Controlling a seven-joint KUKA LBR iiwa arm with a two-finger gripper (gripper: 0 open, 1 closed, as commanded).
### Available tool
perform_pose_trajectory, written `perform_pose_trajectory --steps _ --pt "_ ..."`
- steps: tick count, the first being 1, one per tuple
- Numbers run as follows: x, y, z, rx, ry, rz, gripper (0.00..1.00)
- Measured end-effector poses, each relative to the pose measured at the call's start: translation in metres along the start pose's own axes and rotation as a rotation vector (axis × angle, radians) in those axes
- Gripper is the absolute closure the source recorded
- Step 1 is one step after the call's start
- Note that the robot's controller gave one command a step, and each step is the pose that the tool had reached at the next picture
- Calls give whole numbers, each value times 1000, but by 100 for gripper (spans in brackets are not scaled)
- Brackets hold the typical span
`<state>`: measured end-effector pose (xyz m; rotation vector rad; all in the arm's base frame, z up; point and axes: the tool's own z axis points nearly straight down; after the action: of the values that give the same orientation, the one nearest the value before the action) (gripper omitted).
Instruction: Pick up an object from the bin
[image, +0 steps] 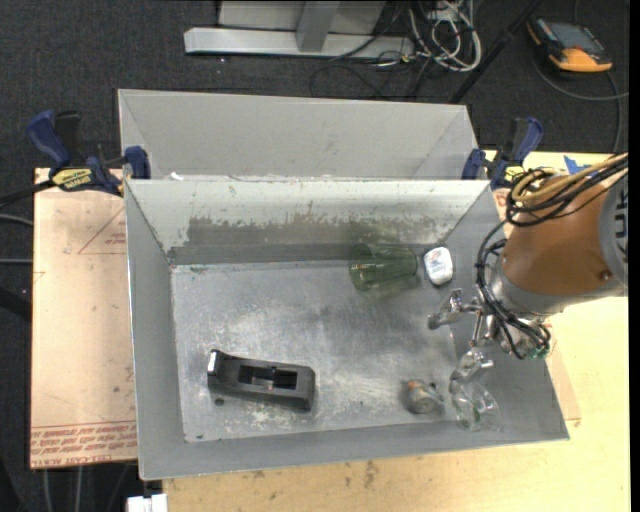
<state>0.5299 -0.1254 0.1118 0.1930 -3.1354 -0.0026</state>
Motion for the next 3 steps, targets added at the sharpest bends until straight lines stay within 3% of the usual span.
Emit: perform_pose_trajectory --steps 1,2,3 --pt "21 -5 -43 1 -2 -119 0" --pt "25 -6 -48 4 -6 -116 0" --pt "11 17 1 -5 -1 -222 0"
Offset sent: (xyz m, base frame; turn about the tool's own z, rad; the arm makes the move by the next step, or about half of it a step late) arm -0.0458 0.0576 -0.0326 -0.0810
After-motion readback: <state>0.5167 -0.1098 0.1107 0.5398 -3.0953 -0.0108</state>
